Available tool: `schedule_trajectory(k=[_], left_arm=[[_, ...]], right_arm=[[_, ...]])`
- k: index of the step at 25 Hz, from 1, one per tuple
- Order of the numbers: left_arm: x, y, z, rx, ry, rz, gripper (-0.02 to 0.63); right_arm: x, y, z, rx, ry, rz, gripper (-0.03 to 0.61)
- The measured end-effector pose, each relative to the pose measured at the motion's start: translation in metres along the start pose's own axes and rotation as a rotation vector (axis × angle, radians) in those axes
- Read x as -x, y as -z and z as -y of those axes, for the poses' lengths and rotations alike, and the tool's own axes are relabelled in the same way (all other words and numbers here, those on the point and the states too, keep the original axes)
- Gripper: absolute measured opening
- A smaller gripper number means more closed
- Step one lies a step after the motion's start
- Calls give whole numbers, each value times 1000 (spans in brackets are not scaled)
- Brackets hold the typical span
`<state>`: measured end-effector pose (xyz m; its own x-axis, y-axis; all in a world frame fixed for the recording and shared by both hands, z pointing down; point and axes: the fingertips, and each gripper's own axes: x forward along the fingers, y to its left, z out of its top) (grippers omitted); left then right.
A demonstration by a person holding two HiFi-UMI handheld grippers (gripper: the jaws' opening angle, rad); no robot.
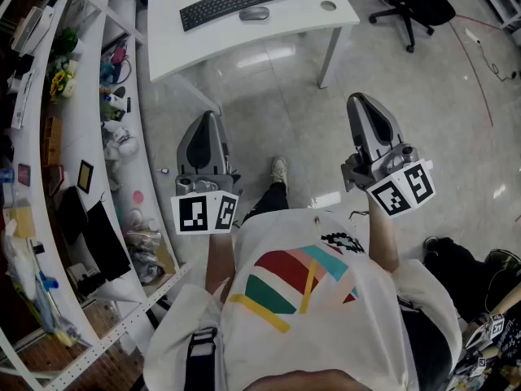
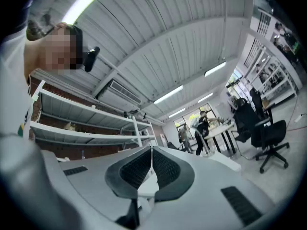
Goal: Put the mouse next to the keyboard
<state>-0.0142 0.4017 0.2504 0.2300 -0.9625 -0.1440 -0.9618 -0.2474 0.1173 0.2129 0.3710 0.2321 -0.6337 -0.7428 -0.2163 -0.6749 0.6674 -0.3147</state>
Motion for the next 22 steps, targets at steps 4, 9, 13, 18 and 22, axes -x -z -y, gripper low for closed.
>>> schedule_trajectory(k=[4, 9, 13, 18, 22], left_arm=[[-51, -1, -37, -64, 48, 3, 34], [-110, 11, -81, -36, 65, -27, 34], [-142, 28, -107, -30, 31, -64, 34], [-190, 43, -146, -21, -15, -76, 39], [-254, 60, -170, 11, -34, -98, 64]], right_arm=[[-69, -4, 0, 42, -43, 51, 12], [-141, 23, 14, 111, -48, -39, 12], [-179, 42, 31, 49, -115, -101, 12], [-247, 69, 63, 65, -139, -184, 38], [-320, 96, 101, 154, -242, -307, 271]])
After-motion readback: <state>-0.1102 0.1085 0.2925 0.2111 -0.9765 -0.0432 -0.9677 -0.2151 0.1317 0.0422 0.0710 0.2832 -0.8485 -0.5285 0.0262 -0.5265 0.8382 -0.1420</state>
